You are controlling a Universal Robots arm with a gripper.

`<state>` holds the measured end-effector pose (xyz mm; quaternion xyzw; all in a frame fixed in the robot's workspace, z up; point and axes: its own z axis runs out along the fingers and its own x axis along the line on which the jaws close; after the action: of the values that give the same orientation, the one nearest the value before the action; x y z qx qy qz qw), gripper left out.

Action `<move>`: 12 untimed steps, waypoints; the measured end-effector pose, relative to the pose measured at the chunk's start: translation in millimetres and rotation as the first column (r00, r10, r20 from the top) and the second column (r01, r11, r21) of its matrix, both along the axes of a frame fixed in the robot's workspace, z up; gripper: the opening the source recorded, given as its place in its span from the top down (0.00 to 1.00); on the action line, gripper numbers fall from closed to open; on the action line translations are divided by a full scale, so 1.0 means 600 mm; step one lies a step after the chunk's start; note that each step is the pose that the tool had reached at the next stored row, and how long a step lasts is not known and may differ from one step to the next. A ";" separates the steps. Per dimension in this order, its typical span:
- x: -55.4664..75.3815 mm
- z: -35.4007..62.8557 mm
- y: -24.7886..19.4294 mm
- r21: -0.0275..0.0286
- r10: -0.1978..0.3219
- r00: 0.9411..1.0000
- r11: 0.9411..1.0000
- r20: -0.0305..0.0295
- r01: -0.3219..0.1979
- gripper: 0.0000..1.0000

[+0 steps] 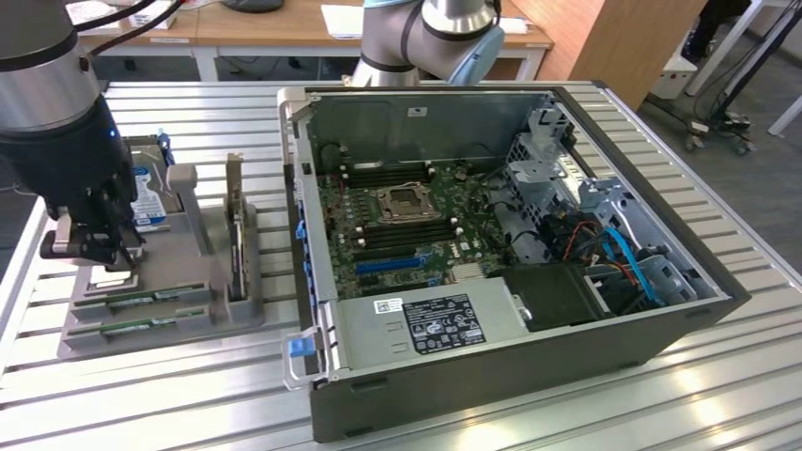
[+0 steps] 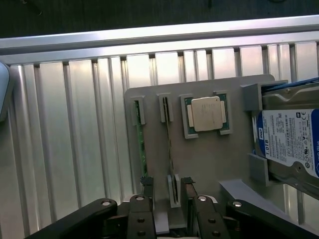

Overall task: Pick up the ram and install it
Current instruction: 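Pick up the ram and move it above insertion slot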

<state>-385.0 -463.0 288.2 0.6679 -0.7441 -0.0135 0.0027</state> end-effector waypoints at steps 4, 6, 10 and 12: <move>0.000 -0.011 0.0000 0.000 0.002 1.000 1.000 0.000 -0.002 0.64; 0.000 -0.016 0.0000 0.000 0.008 1.000 1.000 0.000 -0.008 0.64; 0.000 -0.024 0.0000 0.000 0.022 1.000 1.000 0.000 -0.022 0.64; 0.000 -0.026 -0.0001 0.000 0.029 1.000 1.000 0.000 -0.029 0.64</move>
<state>-385.0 -463.0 272.6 0.6787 -0.7343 -0.0134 0.0030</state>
